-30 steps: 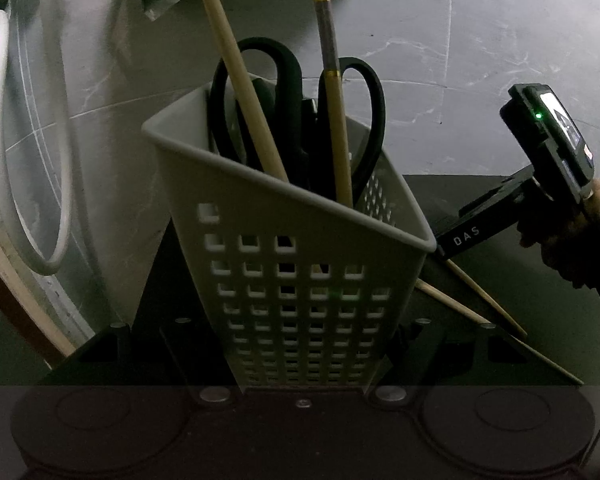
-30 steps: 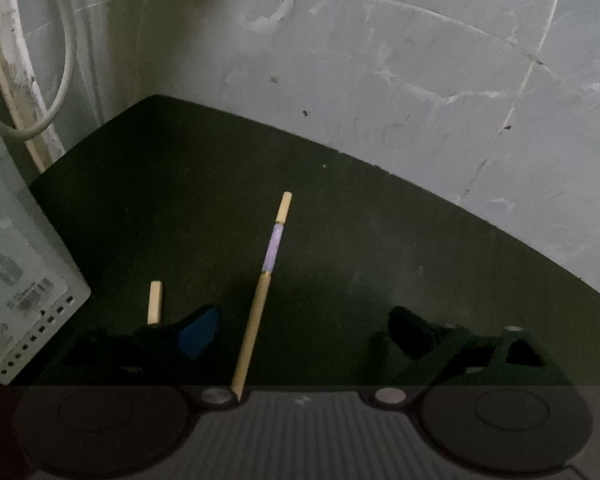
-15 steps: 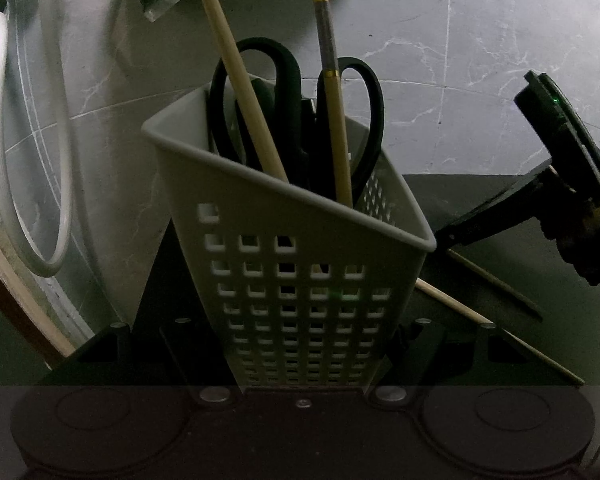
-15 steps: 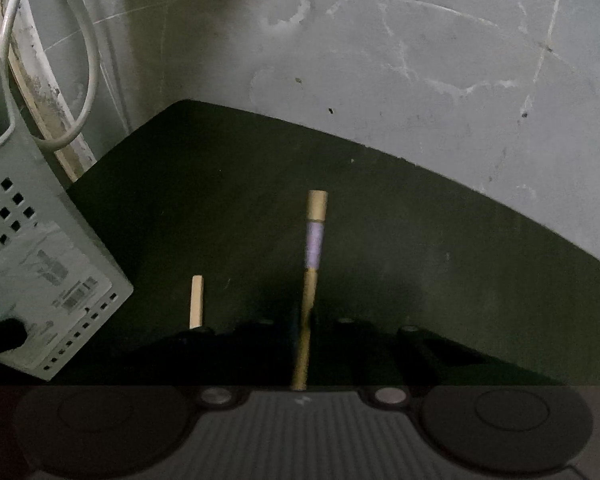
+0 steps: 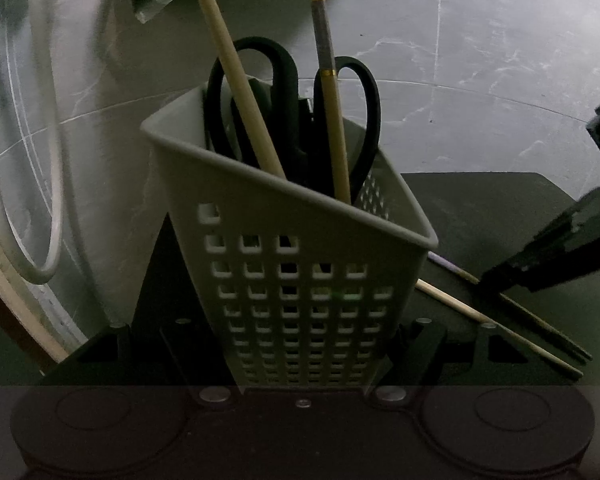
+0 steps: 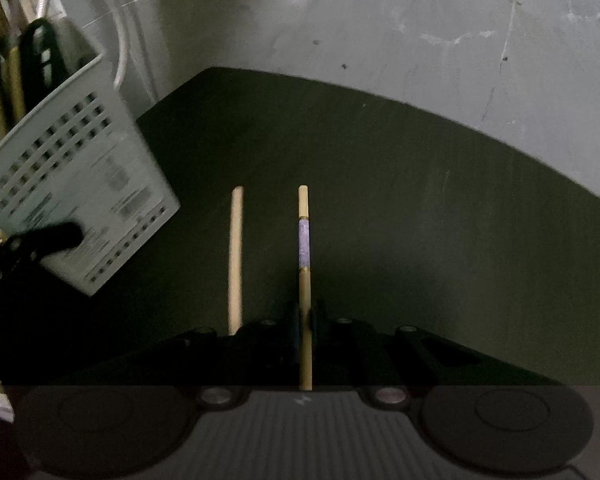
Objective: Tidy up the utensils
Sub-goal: 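Move the open right tool down to the remaining wooden chopsticks, then close the right tool on two chopsticks and gather them together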
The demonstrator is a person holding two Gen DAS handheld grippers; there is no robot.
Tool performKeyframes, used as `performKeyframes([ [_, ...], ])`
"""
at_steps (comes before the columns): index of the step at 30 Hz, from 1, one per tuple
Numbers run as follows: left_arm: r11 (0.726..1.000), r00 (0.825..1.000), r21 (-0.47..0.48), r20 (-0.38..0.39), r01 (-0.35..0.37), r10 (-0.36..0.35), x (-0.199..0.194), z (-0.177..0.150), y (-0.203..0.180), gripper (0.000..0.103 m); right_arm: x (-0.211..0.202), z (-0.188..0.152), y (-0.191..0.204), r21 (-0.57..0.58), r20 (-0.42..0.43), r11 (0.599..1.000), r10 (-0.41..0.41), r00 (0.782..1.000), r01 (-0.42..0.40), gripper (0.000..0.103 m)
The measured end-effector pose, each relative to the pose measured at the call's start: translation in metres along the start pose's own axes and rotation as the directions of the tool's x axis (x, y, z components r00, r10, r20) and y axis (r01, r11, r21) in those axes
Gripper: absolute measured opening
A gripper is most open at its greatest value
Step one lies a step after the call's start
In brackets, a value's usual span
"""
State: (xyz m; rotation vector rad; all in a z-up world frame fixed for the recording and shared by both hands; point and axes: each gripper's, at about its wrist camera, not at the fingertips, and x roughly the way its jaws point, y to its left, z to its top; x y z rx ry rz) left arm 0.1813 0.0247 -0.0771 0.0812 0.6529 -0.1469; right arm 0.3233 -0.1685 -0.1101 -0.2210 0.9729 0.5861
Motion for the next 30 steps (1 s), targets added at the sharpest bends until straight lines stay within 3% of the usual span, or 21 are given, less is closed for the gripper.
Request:
performKeyframes([
  [12,1.0,1.0,0.02,0.002,0.017,-0.017,0.003,0.002,0.006,0.076,-0.001,-0.008,0.011,0.08,0.023,0.995,0.059,0.998,-0.061,0.009],
  [16,0.999,1.0,0.023,0.005,0.023,-0.023,0.003,0.001,0.007,0.076,0.0,-0.006,-0.001,0.213,0.032,0.97,0.111,0.993,-0.116,0.019],
  [20,0.999,1.0,0.025,0.008,0.03,-0.03,0.004,0.001,0.009,0.076,-0.001,-0.003,-0.008,0.303,0.042,0.942,0.141,0.989,-0.147,0.051],
  [30,0.998,0.999,0.032,0.012,0.05,-0.05,0.003,-0.001,0.013,0.076,-0.003,0.001,0.028,0.214,-0.026,0.977,0.015,1.0,-0.009,0.062],
])
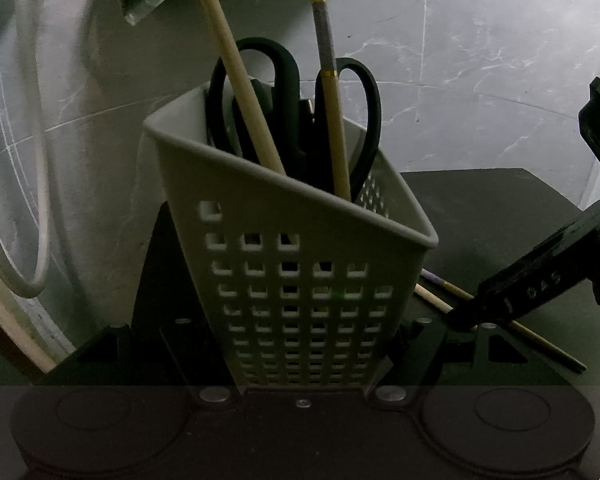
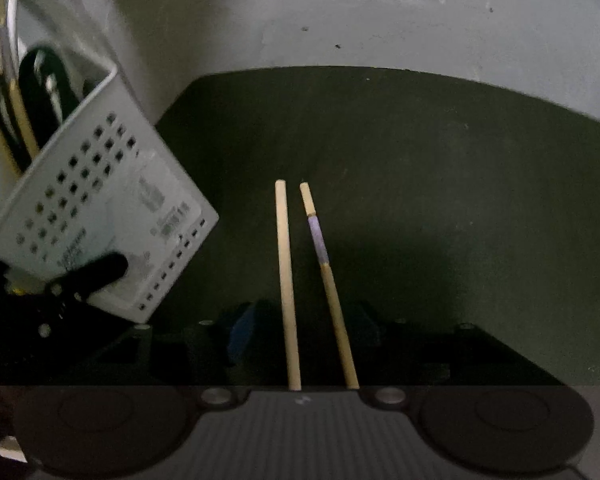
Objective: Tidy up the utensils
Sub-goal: 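Close the right tool on two chopsticks and gather them together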
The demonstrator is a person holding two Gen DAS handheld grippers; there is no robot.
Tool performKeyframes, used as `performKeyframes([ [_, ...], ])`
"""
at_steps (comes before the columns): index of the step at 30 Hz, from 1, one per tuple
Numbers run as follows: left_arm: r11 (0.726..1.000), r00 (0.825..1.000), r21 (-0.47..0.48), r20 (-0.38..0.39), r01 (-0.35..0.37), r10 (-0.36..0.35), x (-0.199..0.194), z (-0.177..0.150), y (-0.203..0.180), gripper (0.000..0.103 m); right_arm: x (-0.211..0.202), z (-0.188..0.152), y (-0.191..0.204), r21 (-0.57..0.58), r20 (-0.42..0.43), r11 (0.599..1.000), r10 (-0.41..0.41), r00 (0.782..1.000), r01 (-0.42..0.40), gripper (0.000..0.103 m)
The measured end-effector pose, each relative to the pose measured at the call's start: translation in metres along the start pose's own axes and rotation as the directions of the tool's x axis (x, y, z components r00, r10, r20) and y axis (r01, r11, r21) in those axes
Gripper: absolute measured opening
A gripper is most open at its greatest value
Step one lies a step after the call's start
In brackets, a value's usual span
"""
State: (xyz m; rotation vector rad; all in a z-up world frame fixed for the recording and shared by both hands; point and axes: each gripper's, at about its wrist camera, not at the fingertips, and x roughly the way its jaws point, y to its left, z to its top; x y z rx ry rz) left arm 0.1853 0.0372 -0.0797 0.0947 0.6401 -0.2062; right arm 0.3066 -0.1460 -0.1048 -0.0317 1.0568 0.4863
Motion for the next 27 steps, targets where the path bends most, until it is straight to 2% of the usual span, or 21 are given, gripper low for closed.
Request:
performKeyframes([
  [4,1.0,1.0,0.002,0.001,0.009,-0.009,0.001,-0.001,0.002,0.076,0.003,0.002,0.011,-0.042,-0.006,0.998,-0.056,0.998,0.055,0.059],
  [6,1.0,1.0,0.004,0.002,0.013,-0.013,0.001,-0.001,0.003,0.076,0.005,0.004,0.017,-0.067,-0.008,0.994,-0.092,0.996,0.091,0.047],
  [7,1.0,1.0,0.004,0.002,0.015,-0.015,0.001,-0.001,0.004,0.076,0.006,0.005,0.02,-0.085,-0.01,0.989,-0.121,0.993,0.12,0.037],
  [8,1.0,1.0,0.004,0.002,0.017,-0.017,0.002,0.0,0.005,0.076,0.006,0.006,0.024,-0.106,-0.012,0.984,-0.146,0.989,0.144,0.031],
  [9,1.0,1.0,0.004,0.003,0.02,-0.02,0.002,-0.001,0.005,0.077,0.007,0.007,0.026,-0.118,-0.013,0.981,-0.159,0.987,0.157,0.029],
  [11,1.0,1.0,0.003,0.004,0.024,-0.024,0.002,-0.001,0.006,0.077,0.006,0.009,0.027,-0.119,-0.032,0.981,-0.157,0.987,0.152,0.015],
  [18,0.999,0.999,0.005,0.004,0.038,-0.038,0.004,-0.002,0.01,0.077,0.004,0.017,0.031,-0.155,-0.085,0.976,-0.167,0.982,0.152,0.014],
  [22,0.999,0.999,0.005,0.004,0.043,-0.043,0.003,-0.002,0.012,0.077,0.007,0.03,0.031,-0.151,-0.153,0.979,-0.159,0.975,0.136,0.018],
  [24,0.999,0.999,0.002,0.005,0.044,-0.044,0.003,-0.002,0.012,0.077,0.012,0.034,0.034,-0.172,-0.186,0.977,-0.157,0.97,0.126,0.023],
  [26,0.999,0.999,0.003,0.006,0.046,-0.046,0.003,-0.002,0.014,0.077,0.014,0.039,0.036,-0.192,-0.228,0.977,-0.132,0.965,0.088,0.04],
  [27,0.999,0.999,0.003,0.006,0.047,-0.047,0.003,-0.003,0.014,0.077,0.021,0.046,0.037,-0.194,-0.245,0.978,-0.118,0.962,0.071,0.041],
])
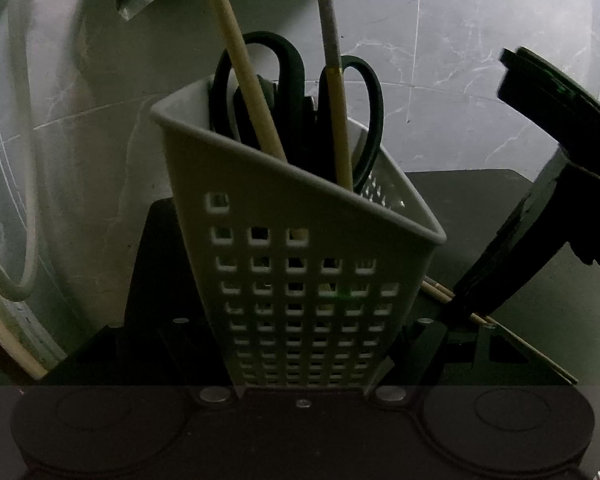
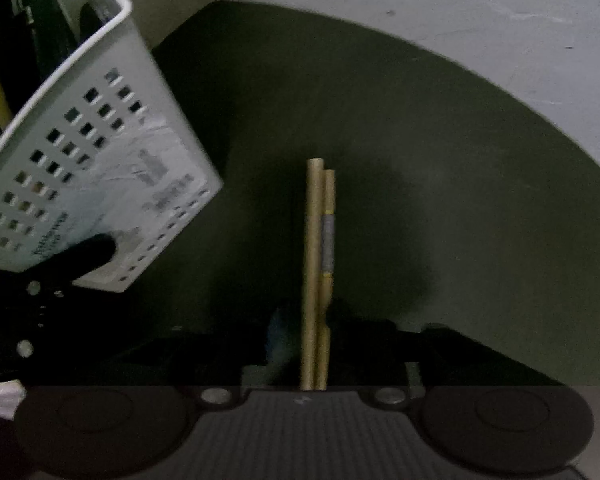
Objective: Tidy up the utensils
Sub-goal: 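Close the right tool on two chopsticks and gather them together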
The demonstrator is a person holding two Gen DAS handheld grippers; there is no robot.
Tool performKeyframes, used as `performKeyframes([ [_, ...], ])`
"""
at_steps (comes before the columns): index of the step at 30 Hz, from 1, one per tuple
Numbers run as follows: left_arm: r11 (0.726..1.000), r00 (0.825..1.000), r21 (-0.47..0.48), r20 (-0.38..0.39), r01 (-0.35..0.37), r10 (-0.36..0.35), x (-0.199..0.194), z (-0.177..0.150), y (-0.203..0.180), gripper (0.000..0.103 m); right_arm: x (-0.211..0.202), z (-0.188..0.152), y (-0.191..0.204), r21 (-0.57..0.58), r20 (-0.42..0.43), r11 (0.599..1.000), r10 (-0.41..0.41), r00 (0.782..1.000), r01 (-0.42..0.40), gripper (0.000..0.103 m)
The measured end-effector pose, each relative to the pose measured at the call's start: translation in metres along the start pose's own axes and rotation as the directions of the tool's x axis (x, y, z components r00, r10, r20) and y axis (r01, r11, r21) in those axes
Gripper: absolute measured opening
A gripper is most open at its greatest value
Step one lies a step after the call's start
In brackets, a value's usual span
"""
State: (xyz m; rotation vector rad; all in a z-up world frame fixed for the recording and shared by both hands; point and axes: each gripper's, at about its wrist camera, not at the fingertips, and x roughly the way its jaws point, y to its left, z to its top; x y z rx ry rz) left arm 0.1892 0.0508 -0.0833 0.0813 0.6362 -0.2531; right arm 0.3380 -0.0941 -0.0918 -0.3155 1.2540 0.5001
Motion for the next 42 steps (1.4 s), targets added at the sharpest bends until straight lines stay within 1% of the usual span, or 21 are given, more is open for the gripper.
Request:
performKeyframes([
  [1,1.0,1.0,0.0,0.0,0.002,-0.002,0.0,0.0,0.001,0.077,0.0,0.002,0.002,-0.014,-0.012,1.0,-0.002,1.0,0.002,0.036],
  [2,1.0,1.0,-0.001,0.001,0.003,-0.003,0.0,0.0,0.001,0.077,0.001,0.003,0.003,-0.033,-0.011,0.999,-0.019,1.0,0.019,0.019],
  [3,1.0,1.0,-0.002,0.001,0.004,-0.004,0.0,-0.001,0.002,0.077,0.001,0.003,0.005,-0.045,-0.002,0.998,-0.041,0.999,0.041,0.014],
  [5,1.0,1.0,-0.003,0.002,0.005,-0.005,0.0,-0.001,0.003,0.077,0.0,0.003,0.0,-0.008,-0.003,1.0,-0.021,1.0,0.021,0.014],
  [10,1.0,1.0,-0.004,0.005,0.008,-0.008,0.0,-0.002,0.005,0.077,-0.002,-0.003,0.005,-0.027,0.02,0.999,-0.04,0.999,0.04,0.012],
  [13,1.0,1.0,0.0,0.005,0.011,-0.011,0.0,-0.003,0.006,0.077,-0.005,-0.009,0.0,-0.028,0.062,1.0,-0.012,0.998,0.014,0.012],
  [16,1.0,1.0,0.005,0.003,0.011,-0.011,0.0,-0.003,0.005,0.077,-0.007,-0.015,-0.006,0.026,0.118,0.999,0.033,0.993,-0.036,0.012],
  [18,1.0,1.0,0.007,0.003,0.011,-0.011,0.0,-0.003,0.005,0.077,-0.009,-0.022,-0.01,0.052,0.159,0.997,0.041,0.986,-0.05,0.012],
  [24,1.0,1.0,0.015,0.002,0.015,-0.015,0.0,-0.002,0.005,0.077,-0.018,-0.044,-0.017,0.129,0.287,0.986,0.062,0.956,-0.102,0.012],
  [26,1.0,1.0,0.017,0.002,0.016,-0.016,-0.001,-0.002,0.004,0.077,-0.022,-0.051,-0.02,0.155,0.333,0.981,0.059,0.941,-0.117,0.012],
  [28,1.0,1.0,0.022,0.001,0.015,-0.015,0.0,-0.002,0.004,0.077,-0.028,-0.061,-0.023,0.178,0.391,0.974,0.062,0.918,-0.142,0.012],
  [29,1.0,1.0,0.027,0.0,0.014,-0.014,0.0,-0.002,0.004,0.077,-0.027,-0.061,-0.026,0.186,0.411,0.972,0.055,0.91,-0.143,0.002],
  [30,0.999,1.0,0.03,0.0,0.014,-0.014,0.0,-0.003,0.003,0.077,-0.028,-0.064,-0.026,0.191,0.43,0.971,0.052,0.902,-0.147,0.0],
  [32,0.999,1.0,0.036,0.0,0.016,-0.016,0.0,-0.003,0.004,0.077,-0.03,-0.07,-0.029,0.213,0.465,0.962,0.052,0.884,-0.169,0.0],
  [33,0.999,1.0,0.038,0.001,0.016,-0.016,0.0,-0.003,0.003,0.077,-0.031,-0.073,-0.028,0.221,0.475,0.959,0.054,0.878,-0.179,0.0],
  [38,0.998,1.0,0.059,-0.004,0.023,-0.022,0.001,-0.001,0.004,0.077,-0.023,-0.074,-0.033,0.244,0.458,0.952,0.053,0.887,-0.183,0.001],
  [39,0.998,1.0,0.06,-0.004,0.024,-0.024,0.001,-0.001,0.004,0.077,-0.02,-0.07,-0.035,0.255,0.458,0.949,0.049,0.888,-0.184,0.005],
  [40,0.998,1.0,0.062,-0.005,0.025,-0.024,0.001,-0.001,0.004,0.077,-0.02,-0.068,-0.037,0.271,0.454,0.943,0.051,0.889,-0.193,0.011],
  [41,0.998,1.0,0.062,-0.006,0.026,-0.025,0.001,-0.001,0.004,0.077,-0.02,-0.066,-0.038,0.29,0.451,0.936,0.051,0.891,-0.201,0.021],
  [42,0.998,1.0,0.063,-0.006,0.027,-0.026,0.001,0.0,0.005,0.077,-0.017,-0.063,-0.041,0.302,0.449,0.93,0.057,0.892,-0.211,0.026],
])
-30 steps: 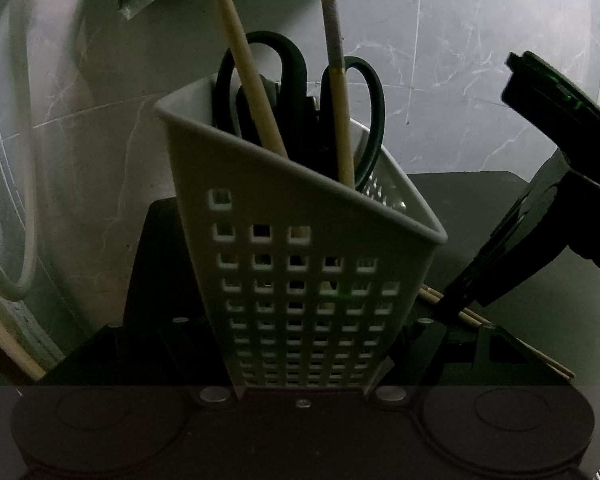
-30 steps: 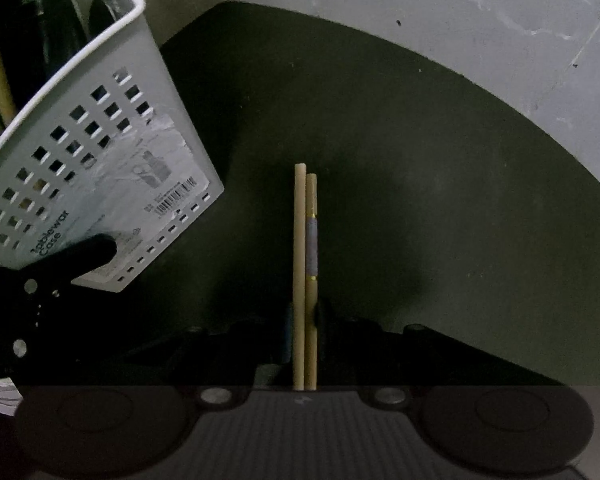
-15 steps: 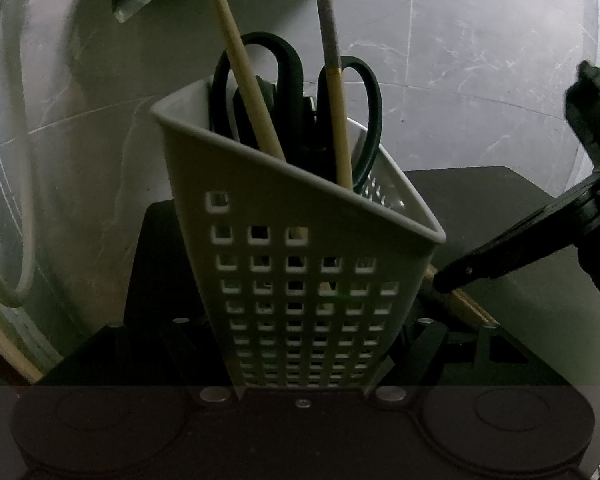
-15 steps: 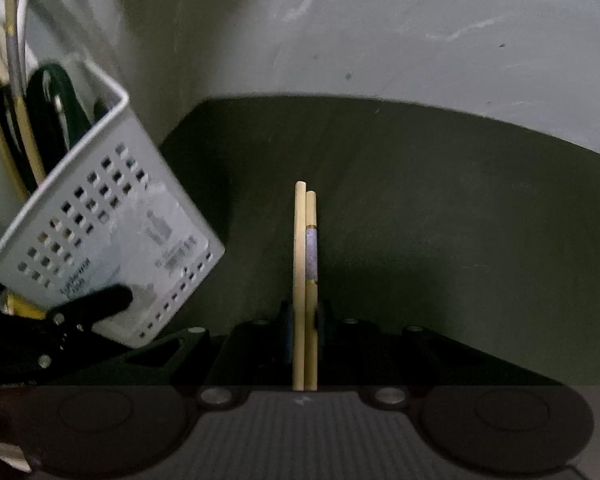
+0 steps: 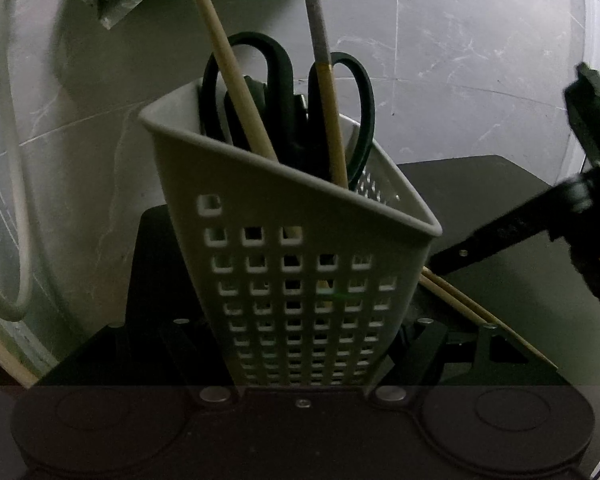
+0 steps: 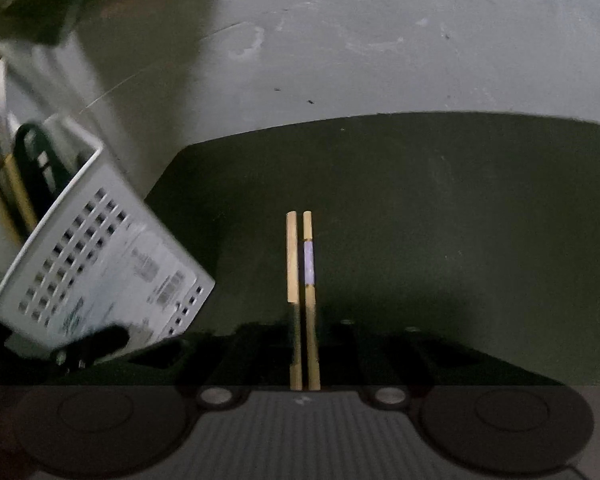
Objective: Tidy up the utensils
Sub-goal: 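Close the right tool on two chopsticks and gather them together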
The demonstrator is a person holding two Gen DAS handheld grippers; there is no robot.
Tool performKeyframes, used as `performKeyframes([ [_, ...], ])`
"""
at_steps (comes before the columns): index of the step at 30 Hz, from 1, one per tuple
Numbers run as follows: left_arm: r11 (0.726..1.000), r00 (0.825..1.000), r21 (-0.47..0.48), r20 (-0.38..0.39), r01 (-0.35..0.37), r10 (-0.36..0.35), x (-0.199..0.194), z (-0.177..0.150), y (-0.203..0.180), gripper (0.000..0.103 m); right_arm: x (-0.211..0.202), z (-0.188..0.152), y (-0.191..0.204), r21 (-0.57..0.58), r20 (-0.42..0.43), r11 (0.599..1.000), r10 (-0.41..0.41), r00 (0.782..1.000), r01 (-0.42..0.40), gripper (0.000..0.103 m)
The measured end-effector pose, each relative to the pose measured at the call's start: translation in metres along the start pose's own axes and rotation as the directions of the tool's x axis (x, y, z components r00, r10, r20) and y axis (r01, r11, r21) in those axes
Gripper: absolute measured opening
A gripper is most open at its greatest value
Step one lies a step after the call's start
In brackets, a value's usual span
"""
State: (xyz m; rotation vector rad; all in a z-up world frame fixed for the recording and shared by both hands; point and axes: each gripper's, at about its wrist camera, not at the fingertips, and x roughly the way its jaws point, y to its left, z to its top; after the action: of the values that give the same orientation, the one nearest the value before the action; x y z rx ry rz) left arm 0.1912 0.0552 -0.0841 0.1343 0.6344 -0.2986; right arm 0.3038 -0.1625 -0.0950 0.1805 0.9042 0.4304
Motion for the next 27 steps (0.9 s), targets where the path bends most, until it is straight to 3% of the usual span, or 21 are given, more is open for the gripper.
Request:
performKeyframes([
  [2,1.0,1.0,0.0,0.001,0.002,-0.002,0.001,0.001,0.0,0.077,0.006,0.004,0.0,0.01,-0.014,1.0,-0.004,1.0,0.004,0.041],
  [7,1.0,1.0,-0.005,0.002,0.003,-0.003,0.0,0.0,0.002,0.077,0.021,0.008,0.015,-0.075,-0.045,0.996,-0.057,0.997,0.053,0.044],
  [9,1.0,1.0,-0.006,0.003,0.003,-0.003,-0.001,0.0,0.002,0.077,0.023,0.011,0.023,-0.129,-0.055,0.987,-0.102,0.993,0.094,0.039],
  [11,1.0,1.0,-0.006,0.003,0.004,-0.004,-0.001,-0.001,0.003,0.077,0.028,0.014,0.031,-0.163,-0.061,0.978,-0.138,0.989,0.126,0.017],
  [12,1.0,1.0,-0.006,0.003,0.004,-0.004,-0.001,-0.001,0.003,0.077,0.03,0.016,0.034,-0.179,-0.061,0.972,-0.165,0.985,0.152,0.015],
  [18,1.0,1.0,-0.012,0.006,0.007,-0.007,-0.001,-0.002,0.006,0.077,0.035,0.02,0.045,-0.212,-0.082,0.961,-0.201,0.976,0.179,0.013],
  [22,1.0,1.0,-0.009,0.007,0.009,-0.009,-0.001,-0.003,0.008,0.077,0.031,0.014,0.03,-0.146,-0.039,0.984,-0.111,0.993,0.104,0.013],
  [27,1.0,1.0,0.004,0.007,0.01,-0.01,-0.001,-0.002,0.007,0.077,0.017,0.001,0.019,-0.097,0.008,0.992,-0.078,0.997,0.078,0.013],
])
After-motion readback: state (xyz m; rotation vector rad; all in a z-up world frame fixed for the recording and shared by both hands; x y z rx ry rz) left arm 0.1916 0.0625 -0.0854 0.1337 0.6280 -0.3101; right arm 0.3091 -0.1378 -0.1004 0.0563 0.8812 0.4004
